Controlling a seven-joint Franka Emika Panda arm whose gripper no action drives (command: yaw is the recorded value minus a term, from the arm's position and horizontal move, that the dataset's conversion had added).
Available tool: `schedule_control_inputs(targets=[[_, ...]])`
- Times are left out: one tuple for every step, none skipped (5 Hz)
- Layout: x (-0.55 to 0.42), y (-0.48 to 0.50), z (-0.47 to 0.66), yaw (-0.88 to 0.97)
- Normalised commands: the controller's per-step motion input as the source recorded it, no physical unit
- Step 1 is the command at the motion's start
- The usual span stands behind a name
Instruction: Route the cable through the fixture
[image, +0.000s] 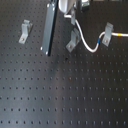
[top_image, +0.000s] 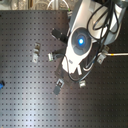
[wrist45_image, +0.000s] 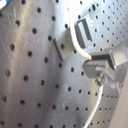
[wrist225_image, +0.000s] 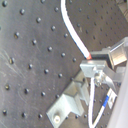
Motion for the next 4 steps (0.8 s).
schedule_control_inputs(targets=[[0.254,0.107,-0.31,0.59],[0.101,-0.003,-0.11,0.75],[0.019,-0.015,-0.07,0.84],[0.001,0.001,-0.04,0.94]])
